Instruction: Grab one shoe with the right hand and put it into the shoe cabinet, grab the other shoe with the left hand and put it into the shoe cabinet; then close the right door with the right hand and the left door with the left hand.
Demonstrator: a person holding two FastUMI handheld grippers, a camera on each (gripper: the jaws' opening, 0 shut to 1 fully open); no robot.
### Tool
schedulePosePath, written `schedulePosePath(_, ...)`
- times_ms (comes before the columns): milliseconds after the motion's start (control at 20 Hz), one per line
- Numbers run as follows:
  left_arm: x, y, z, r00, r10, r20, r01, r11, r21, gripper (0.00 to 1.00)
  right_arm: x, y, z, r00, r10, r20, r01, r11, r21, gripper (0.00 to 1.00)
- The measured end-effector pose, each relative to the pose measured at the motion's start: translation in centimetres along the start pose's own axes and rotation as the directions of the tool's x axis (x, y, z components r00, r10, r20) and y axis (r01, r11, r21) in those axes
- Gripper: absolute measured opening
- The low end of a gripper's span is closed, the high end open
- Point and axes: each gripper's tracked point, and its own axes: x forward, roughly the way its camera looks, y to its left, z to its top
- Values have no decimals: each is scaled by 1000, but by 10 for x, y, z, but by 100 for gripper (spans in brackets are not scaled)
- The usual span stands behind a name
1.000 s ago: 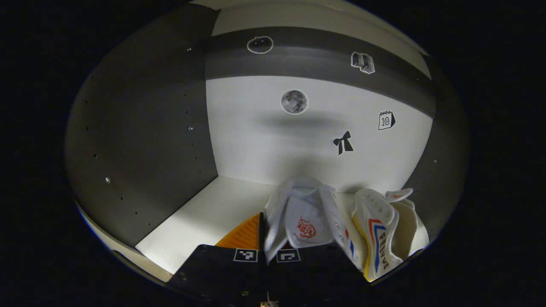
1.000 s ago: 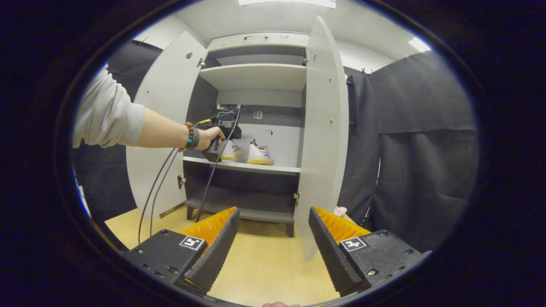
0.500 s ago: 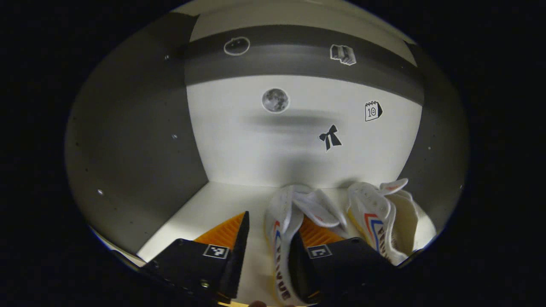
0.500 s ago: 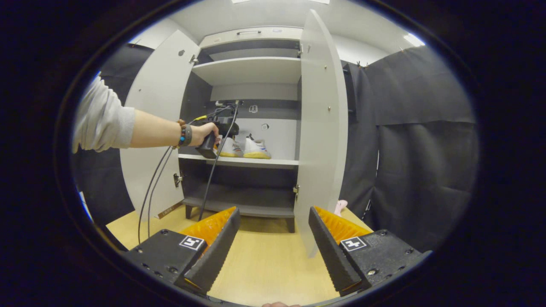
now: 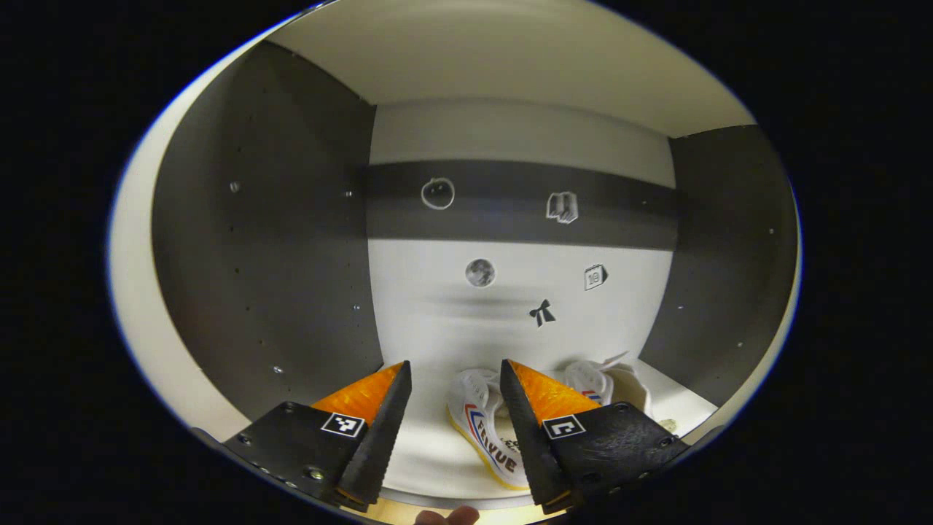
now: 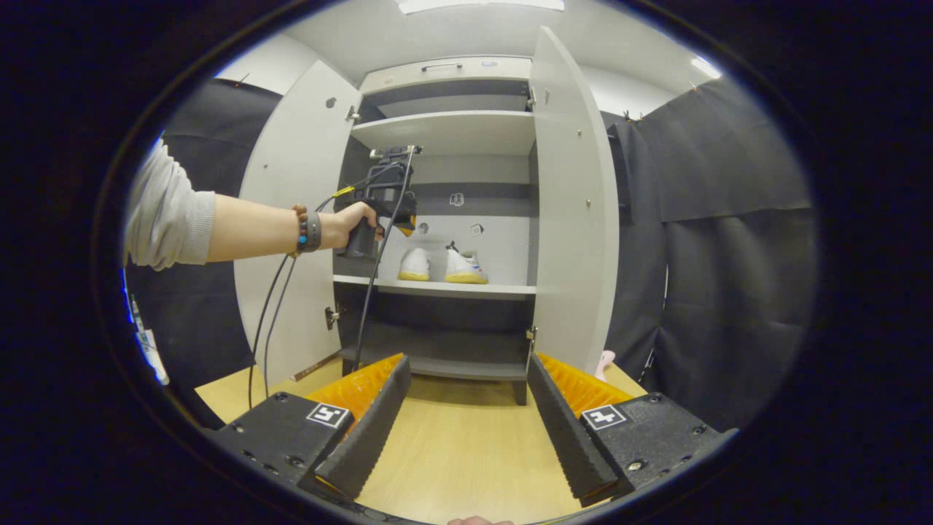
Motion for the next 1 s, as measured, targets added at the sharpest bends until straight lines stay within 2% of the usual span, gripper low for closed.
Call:
schedulePosePath(50, -16, -2, 7, 1000, -7, 29, 7, 1000, 10, 74, -3, 1, 5, 1000, 4, 11, -4, 1000, -1, 100)
schedulePosePath(100, -38, -4, 15, 998, -26, 64, 25, 1000, 12, 89, -6, 0, 9, 1000, 0, 20, 0, 1000, -6, 100)
schedulePosePath(150, -61, -9, 19, 995, -48, 91, 48, 999, 11, 75, -9, -1, 15, 1000, 0, 28, 0, 1000, -9, 100)
schedulePosePath(200, -87, -12, 21, 991, -71, 114, 69, 997, 16, 88, -11, -2, 20, 1000, -4, 29, 4, 1000, -10, 100)
schedulePosePath(250, -113, -13, 18, 987, -90, 137, 88, 996, 19, 75, -14, -4, 26, 999, -6, 36, 6, 1000, -5, 100)
schedulePosePath(300, -143, -16, 18, 979, -113, 168, 111, 994, 24, 76, -17, -6, 33, 999, -6, 40, 6, 1000, 6, 100)
schedulePosePath(350, -174, -19, 15, 970, -135, 204, 132, 991, 27, 87, -19, -8, 39, 999, -6, 45, 5, 1000, 22, 100)
schedulePosePath(400, -208, -18, 11, 961, -142, 235, 139, 990, 30, 63, -22, -13, 44, 999, -12, 47, 11, 999, 36, 100)
schedulePosePath(450, -239, -17, 2, 954, -155, 256, 150, 988, 38, 75, -23, -20, 48, 999, -24, 48, 21, 999, 49, 100)
schedulePosePath(500, -269, -14, -10, 950, -157, 271, 149, 988, 51, 75, -25, -27, 53, 998, -36, 51, 32, 997, 68, 100)
schedulePosePath(550, -294, -11, -25, 949, -149, 277, 137, 989, 61, 87, -25, -33, 55, 998, -46, 52, 42, 996, 77, 100)
schedulePosePath(600, -315, -9, -43, 952, -137, 275, 125, 990, 62, 77, -25, -42, 56, 997, -60, 51, 56, 995, 80, 100)
schedulePosePath(650, -333, -8, -59, 955, -129, 266, 121, 992, 47, 88, -24, -49, 60, 996, -68, 59, 63, 995, 79, 100)
schedulePosePath(700, -351, -9, -76, 961, -125, 246, 126, 992, 12, 80, -24, -55, 63, 995, -74, 64, 69, 995, 76, 100)
schedulePosePath(750, -365, -11, -90, 963, -130, 238, 137, 990, -13, 80, -23, -61, 67, 994, -78, 73, 73, 995, 72, 100)
schedulePosePath(800, -377, -6, -101, 965, -116, 234, 124, 992, -22, 83, -22, -68, 72, 993, -86, 81, 81, 994, 67, 100)
schedulePosePath(900, -388, 14, -116, 970, -47, 240, 49, 999, -3, 91, -18, -84, 78, 990, -114, 86, 109, 992, 55, 100)
schedulePosePath(1000, -395, 20, -132, 976, -30, 217, 31, 1000, -3, 94, -13, -101, 87, 985, -144, 97, 141, 989, 36, 100)
